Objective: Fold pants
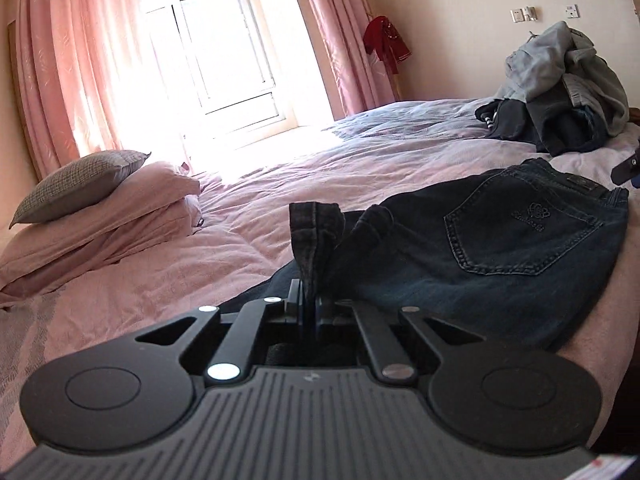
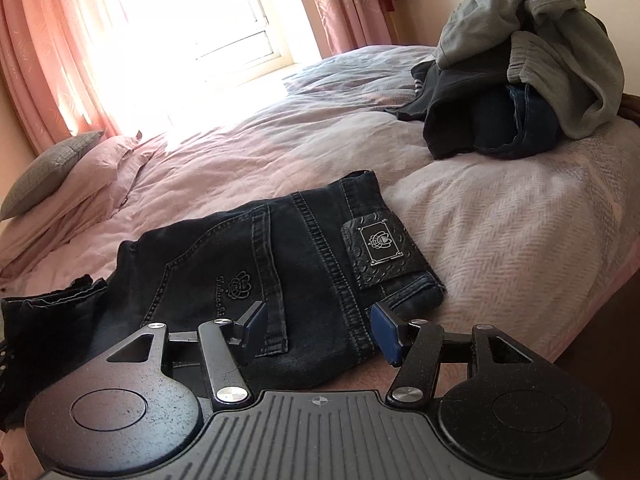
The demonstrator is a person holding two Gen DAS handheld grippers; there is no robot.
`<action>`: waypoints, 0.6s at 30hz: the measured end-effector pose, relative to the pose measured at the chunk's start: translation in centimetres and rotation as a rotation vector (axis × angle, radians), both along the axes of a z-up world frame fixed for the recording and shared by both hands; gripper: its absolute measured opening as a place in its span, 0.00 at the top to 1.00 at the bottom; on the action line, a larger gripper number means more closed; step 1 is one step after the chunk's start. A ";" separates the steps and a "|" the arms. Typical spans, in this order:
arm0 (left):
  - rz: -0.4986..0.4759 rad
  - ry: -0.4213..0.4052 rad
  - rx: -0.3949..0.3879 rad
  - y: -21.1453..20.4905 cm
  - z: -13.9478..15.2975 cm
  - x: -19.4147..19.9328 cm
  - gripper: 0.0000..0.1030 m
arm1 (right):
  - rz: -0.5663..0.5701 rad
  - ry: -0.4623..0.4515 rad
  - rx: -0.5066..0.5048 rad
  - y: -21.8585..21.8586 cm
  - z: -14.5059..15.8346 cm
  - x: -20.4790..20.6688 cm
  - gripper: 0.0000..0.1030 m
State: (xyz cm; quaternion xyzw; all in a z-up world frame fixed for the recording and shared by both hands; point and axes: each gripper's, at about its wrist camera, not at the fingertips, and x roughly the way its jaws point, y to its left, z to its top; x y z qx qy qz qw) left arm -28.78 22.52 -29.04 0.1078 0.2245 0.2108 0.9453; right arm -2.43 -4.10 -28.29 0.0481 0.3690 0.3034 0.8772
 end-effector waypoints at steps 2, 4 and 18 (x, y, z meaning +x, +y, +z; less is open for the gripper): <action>-0.049 0.002 0.033 -1.1 -0.9 -0.4 0.98 | -0.013 -0.007 0.000 -0.5 0.2 0.1 0.47; -0.101 0.011 0.011 -2.0 -1.9 -0.7 0.98 | -0.028 -0.002 -0.003 -1.0 0.0 0.2 0.47; -0.126 0.005 -0.354 1.4 0.4 -3.4 0.77 | 0.136 -0.035 0.025 4.3 0.2 -3.0 0.47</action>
